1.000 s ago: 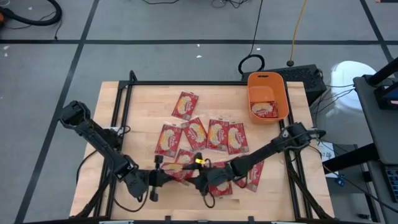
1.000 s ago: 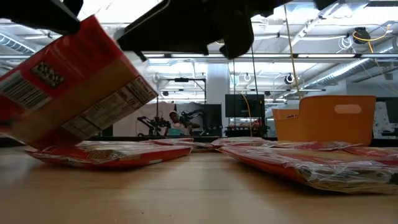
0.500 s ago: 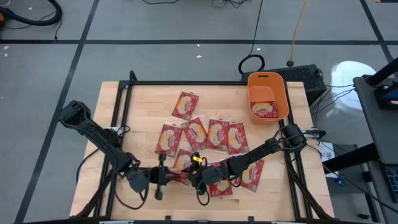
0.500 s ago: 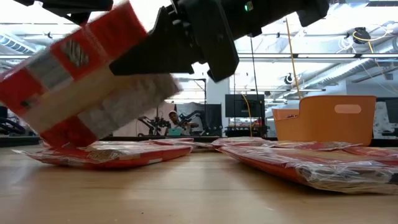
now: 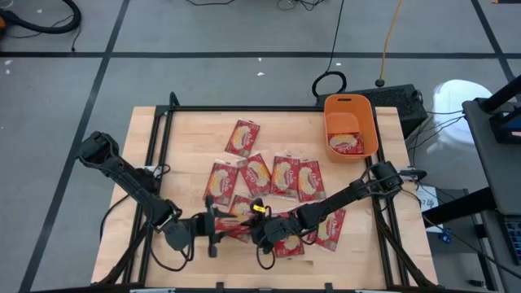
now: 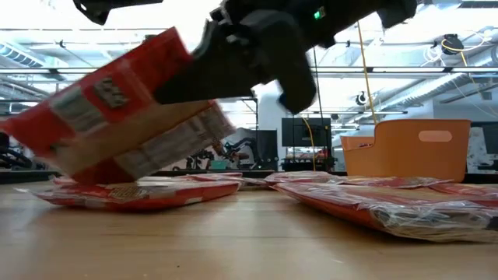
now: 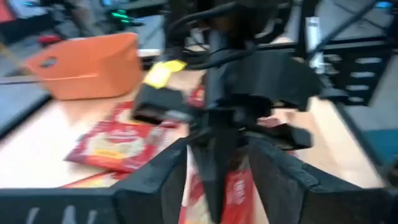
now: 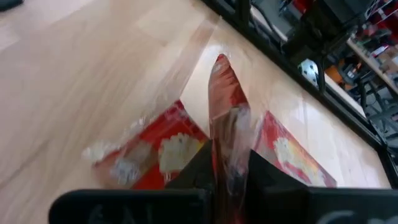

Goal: Sort popcorn bags into baskets
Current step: Put the red popcorn bag into the orange container

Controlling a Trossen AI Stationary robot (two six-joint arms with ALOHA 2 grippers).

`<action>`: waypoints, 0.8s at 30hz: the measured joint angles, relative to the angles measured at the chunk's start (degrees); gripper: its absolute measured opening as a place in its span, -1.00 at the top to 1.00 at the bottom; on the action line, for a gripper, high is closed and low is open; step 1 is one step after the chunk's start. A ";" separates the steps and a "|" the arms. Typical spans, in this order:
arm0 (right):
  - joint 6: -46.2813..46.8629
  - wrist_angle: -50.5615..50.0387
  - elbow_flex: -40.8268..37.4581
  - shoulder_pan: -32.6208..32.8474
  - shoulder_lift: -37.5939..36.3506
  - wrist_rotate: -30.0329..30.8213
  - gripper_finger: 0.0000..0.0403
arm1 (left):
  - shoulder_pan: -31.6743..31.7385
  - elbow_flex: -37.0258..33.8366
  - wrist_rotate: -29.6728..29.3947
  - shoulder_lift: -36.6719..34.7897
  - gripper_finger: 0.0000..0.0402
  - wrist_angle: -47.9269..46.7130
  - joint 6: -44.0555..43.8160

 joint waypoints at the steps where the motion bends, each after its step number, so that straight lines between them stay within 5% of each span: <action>1: 0.49 -1.37 0.00 0.09 -0.67 0.02 0.92 | -0.15 -0.02 -1.41 0.00 0.07 -0.05 -0.01; 11: 5.40 -14.07 -2.25 0.11 -12.22 2.11 0.93 | 1.14 0.00 -5.05 0.12 0.02 -2.22 -2.11; 24: 11.67 -8.37 -25.16 0.52 -35.98 4.64 0.93 | 5.00 -0.02 -5.08 0.59 -0.38 -8.63 -13.16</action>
